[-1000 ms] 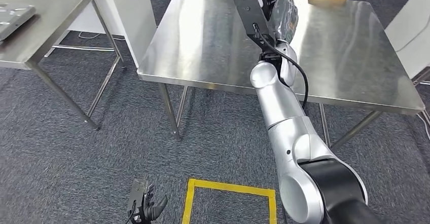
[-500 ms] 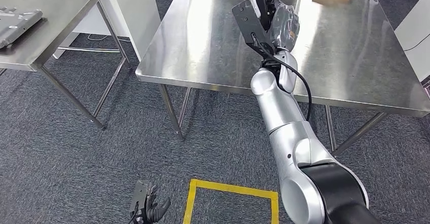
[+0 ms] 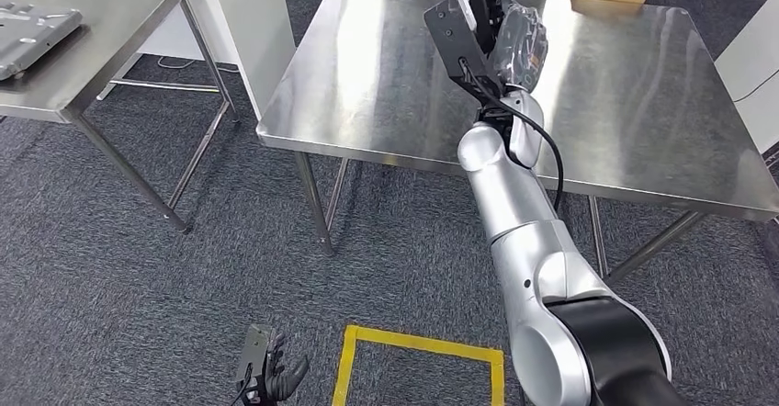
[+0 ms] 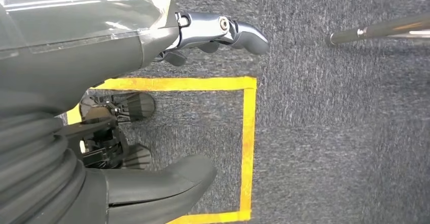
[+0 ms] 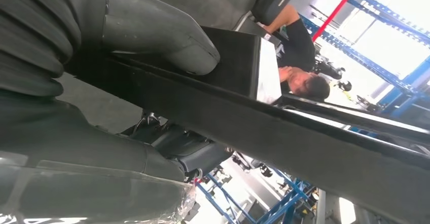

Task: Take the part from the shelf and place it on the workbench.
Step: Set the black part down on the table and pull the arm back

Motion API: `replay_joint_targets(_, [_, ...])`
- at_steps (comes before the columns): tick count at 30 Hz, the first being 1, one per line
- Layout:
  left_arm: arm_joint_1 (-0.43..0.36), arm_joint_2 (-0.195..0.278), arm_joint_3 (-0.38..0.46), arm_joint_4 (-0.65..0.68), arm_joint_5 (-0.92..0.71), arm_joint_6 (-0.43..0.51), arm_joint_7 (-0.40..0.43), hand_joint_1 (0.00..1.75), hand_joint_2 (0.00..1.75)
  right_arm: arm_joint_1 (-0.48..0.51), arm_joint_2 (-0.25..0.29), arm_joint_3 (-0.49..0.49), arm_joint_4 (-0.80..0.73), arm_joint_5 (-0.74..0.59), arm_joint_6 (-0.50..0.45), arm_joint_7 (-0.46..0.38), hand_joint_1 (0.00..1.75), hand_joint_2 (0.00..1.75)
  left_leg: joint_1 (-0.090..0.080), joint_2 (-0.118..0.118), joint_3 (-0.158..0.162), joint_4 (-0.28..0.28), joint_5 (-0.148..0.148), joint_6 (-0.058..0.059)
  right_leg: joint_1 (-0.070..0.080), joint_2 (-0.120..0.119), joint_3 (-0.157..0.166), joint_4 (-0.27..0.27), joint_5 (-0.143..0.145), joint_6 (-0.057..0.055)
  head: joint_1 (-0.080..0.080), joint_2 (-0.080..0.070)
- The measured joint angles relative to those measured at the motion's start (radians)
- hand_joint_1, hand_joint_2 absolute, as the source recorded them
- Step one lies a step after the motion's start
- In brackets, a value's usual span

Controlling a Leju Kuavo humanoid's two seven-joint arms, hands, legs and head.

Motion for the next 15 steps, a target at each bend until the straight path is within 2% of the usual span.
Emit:
replay_joint_targets(1, [0.001, 0.0, 0.0, 0.0, 0.002, -0.001, 0.0, 0.0, 1.75, -0.001, -0.001, 0.0, 0.0, 0.0, 0.0, 0.0, 1.75, 1.75, 0.001, -0.002, 0.0, 0.002, -0.002, -0.003, -0.004, 0.0, 0.018, -0.04, 0.021, 0.011, 0.001, 0.0])
replay_joint_targets(2, [0.001, 0.0, 0.0, 0.0, 0.004, -0.002, 0.0, 0.0, 1.75, -0.003, -0.001, 0.0, 0.0, 0.0, 0.001, 0.001, 1.75, 1.75, 0.002, -0.003, 0.0, 0.006, -0.005, -0.007, -0.008, 0.0, 0.052, -0.111, 0.051, 0.022, 0.001, 0.0])
replay_joint_targets(3, [0.001, 0.0, 0.0, 0.0, 0.006, -0.004, 0.0, 0.0, 1.75, -0.006, -0.001, 0.0, 0.0, 0.0, 0.001, 0.0, 1.75, 1.75, 0.002, -0.004, -0.001, 0.012, -0.01, -0.014, -0.01, 0.001, 0.088, -0.18, 0.074, 0.028, 0.002, 0.0])
replay_joint_targets(4, [0.001, 0.001, 0.0, 0.0, 0.008, -0.006, -0.001, 0.0, 1.75, -0.009, 0.0, 0.001, 0.0, 0.0, 0.002, 0.0, 1.75, 1.75, 0.001, -0.005, -0.002, 0.018, -0.015, -0.021, -0.011, 0.002, 0.117, -0.237, 0.091, 0.027, 0.002, 0.0])
replay_joint_targets(5, [0.002, 0.001, 0.0, 0.0, 0.011, -0.008, -0.001, 0.0, 1.75, -0.011, 0.0, 0.001, 0.001, -0.001, 0.003, 0.0, 1.75, 1.75, 0.0, -0.006, -0.004, 0.023, -0.019, -0.028, -0.009, 0.004, 0.134, -0.265, 0.097, 0.018, 0.002, 0.0])
replay_joint_targets(7, [0.003, 0.002, 0.001, 0.0, 0.016, -0.01, -0.003, 0.0, 1.75, -0.013, 0.001, 0.001, 0.002, -0.001, 0.004, 0.0, 1.75, 1.75, -0.001, -0.007, -0.005, 0.025, -0.026, -0.037, -0.005, 0.004, 0.14, -0.272, 0.094, -0.007, 0.001, 0.0])
replay_joint_targets(8, [0.004, 0.002, 0.001, 0.0, 0.018, -0.011, -0.003, 0.0, 1.75, -0.014, 0.002, 0.001, 0.003, -0.001, 0.004, -0.001, 1.75, 1.75, 0.001, -0.004, -0.007, 0.026, -0.029, -0.041, -0.005, 0.004, 0.142, -0.272, 0.092, -0.016, 0.0, 0.0])
replay_joint_targets(10, [0.005, 0.003, 0.001, -0.001, 0.02, -0.011, -0.005, 0.0, 1.75, -0.016, 0.006, 0.001, 0.003, -0.002, 0.004, -0.003, 1.75, 1.75, 0.003, 0.015, -0.025, 0.065, -0.047, -0.049, -0.009, 0.003, 0.152, -0.273, 0.086, -0.032, -0.006, 0.0])
replay_joint_targets(13, [0.006, 0.003, 0.001, -0.001, 0.025, -0.012, -0.006, 0.0, 1.75, -0.016, 0.009, 0.001, 0.007, -0.002, 0.003, -0.005, 1.75, 1.75, 0.004, 0.043, -0.121, 0.239, -0.103, -0.059, -0.006, -0.001, 0.174, -0.273, 0.069, -0.051, -0.015, 0.0])
replay_joint_targets(14, [0.008, 0.003, 0.001, -0.001, 0.026, -0.012, -0.006, 0.0, 1.75, -0.015, 0.01, 0.001, 0.01, -0.003, 0.003, -0.005, 1.75, 1.75, 0.005, 0.046, -0.158, 0.293, -0.112, -0.06, -0.005, -0.003, 0.182, -0.273, 0.062, -0.054, -0.016, 0.0])
replay_joint_targets(15, [0.009, 0.003, 0.001, -0.001, 0.026, -0.012, -0.006, 0.0, 1.75, -0.014, 0.01, 0.001, 0.012, -0.002, 0.002, -0.005, 1.75, 1.75, 0.005, 0.047, -0.179, 0.311, -0.104, -0.059, -0.004, -0.004, 0.19, -0.273, 0.054, -0.054, -0.016, 0.0])
